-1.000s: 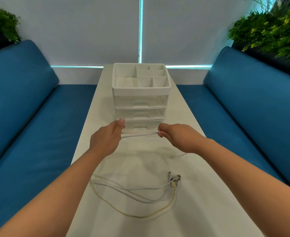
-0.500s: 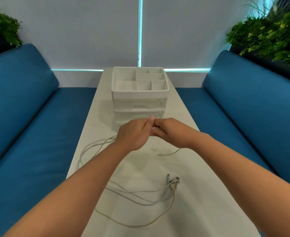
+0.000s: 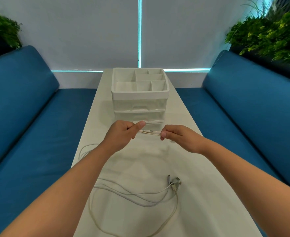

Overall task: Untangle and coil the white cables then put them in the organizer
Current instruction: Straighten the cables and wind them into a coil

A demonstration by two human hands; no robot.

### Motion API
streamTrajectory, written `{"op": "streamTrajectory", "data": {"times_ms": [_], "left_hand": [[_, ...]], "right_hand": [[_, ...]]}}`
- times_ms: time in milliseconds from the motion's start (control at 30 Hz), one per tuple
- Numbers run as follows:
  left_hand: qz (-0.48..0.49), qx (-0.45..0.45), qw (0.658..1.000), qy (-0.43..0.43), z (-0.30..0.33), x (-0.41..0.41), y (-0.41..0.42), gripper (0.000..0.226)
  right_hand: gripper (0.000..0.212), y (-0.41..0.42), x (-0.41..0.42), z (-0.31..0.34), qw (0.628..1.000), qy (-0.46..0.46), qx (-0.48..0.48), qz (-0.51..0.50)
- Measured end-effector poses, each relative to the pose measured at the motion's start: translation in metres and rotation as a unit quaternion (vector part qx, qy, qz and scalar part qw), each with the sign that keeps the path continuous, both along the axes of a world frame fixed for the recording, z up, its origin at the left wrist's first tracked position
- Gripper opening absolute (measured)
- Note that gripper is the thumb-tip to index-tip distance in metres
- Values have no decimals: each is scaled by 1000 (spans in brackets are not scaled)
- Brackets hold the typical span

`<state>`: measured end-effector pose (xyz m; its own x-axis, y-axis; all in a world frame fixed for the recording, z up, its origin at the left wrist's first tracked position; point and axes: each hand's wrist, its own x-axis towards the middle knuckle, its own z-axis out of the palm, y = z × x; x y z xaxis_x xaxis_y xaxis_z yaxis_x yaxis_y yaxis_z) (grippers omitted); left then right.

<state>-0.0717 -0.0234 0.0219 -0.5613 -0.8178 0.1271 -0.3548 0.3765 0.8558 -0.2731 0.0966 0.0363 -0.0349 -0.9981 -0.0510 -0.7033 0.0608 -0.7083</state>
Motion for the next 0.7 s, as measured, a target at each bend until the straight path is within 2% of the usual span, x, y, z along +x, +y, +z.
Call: {"op": "streamTrajectory", "data": {"times_ms": [133, 300, 400, 467, 533, 600, 700], "left_hand": [[-8, 20, 1000, 9, -1, 0, 2, 59], [-46, 40, 998, -11, -2, -5, 4, 41], [-43, 44, 998, 4, -4, -3, 0, 30], [-32, 38, 999, 8, -5, 0, -4, 26], [-29, 36, 999, 7, -6, 3, -6, 25], [-32, 40, 999, 7, -5, 5, -6, 25], [-37, 50, 998, 7, -9, 8, -8, 24]], "right_hand": [[22, -5, -2, -5, 999, 33, -17, -30], [34, -9, 4, -15, 974, 174, -42, -136], [37, -9, 6, -21, 981, 115, -58, -146], [34, -6, 5, -23, 991, 45, -57, -116], [26, -2, 1, -23, 996, 17, -28, -80], [23, 2, -7, -25, 998, 30, -2, -64], [30, 8, -18, -26, 989, 114, 13, -94]]}}
